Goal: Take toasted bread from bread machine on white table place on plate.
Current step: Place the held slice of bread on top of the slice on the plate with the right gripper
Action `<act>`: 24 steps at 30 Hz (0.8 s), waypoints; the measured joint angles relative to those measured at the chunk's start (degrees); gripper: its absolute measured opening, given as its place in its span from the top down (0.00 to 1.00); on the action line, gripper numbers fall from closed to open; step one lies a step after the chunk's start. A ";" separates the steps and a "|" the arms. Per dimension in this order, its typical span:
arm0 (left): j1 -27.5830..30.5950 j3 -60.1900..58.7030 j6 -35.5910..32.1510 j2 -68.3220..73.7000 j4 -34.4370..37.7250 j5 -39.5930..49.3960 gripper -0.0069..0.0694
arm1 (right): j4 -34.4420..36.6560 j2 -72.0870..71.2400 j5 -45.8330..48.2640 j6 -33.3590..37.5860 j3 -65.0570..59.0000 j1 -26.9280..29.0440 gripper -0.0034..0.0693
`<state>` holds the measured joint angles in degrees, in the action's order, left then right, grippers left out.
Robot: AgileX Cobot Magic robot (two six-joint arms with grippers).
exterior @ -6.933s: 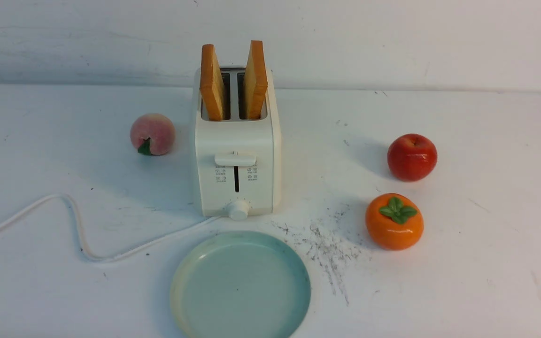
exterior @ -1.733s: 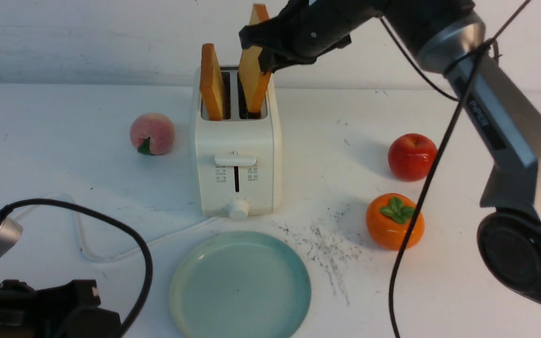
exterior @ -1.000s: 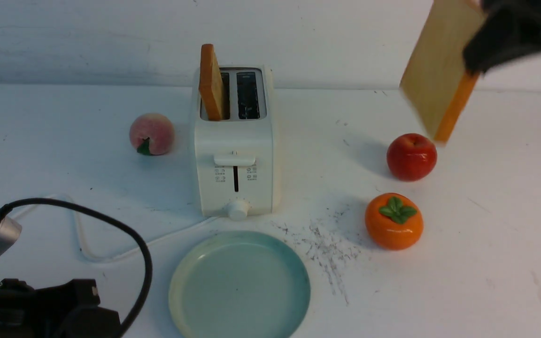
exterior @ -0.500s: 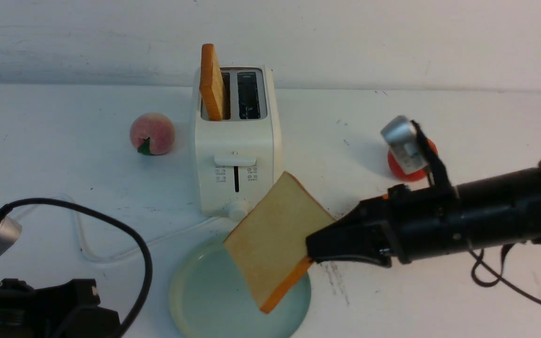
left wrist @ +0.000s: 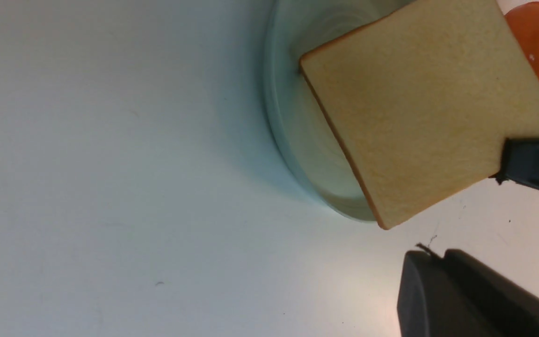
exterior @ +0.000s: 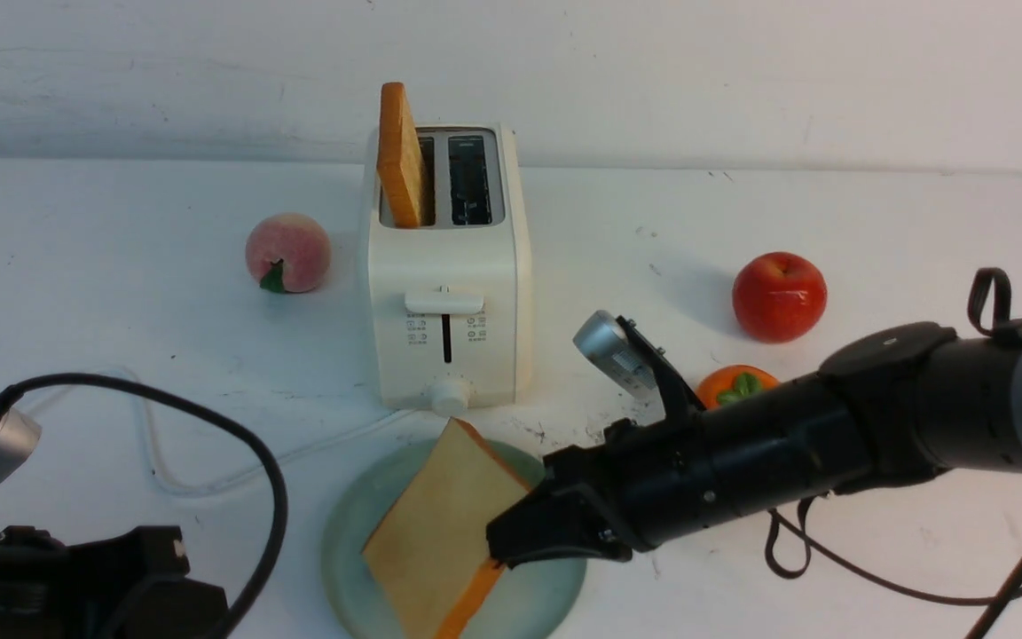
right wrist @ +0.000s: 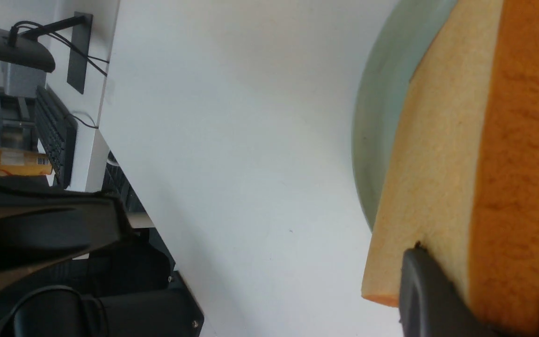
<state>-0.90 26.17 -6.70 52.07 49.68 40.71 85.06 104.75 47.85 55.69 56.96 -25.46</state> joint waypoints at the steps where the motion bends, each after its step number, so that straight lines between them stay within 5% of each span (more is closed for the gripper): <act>1: 0.00 0.00 0.00 0.00 0.00 0.00 0.87 | 0.00 0.05 -0.08 0.00 0.00 0.00 0.83; 6: 0.00 0.00 0.00 0.00 0.31 0.00 0.86 | -0.14 0.28 -0.63 0.00 0.06 0.00 0.75; 16: 0.00 0.00 0.00 0.00 0.45 0.05 0.84 | -7.69 0.28 -1.34 -0.81 0.06 0.00 0.23; 24: 0.00 0.00 0.00 0.00 0.45 0.17 0.84 | -16.91 -0.78 3.51 -6.69 1.21 0.00 0.18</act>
<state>-0.90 26.17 -6.70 52.07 50.14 40.87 68.15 103.97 51.36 49.01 58.17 -25.46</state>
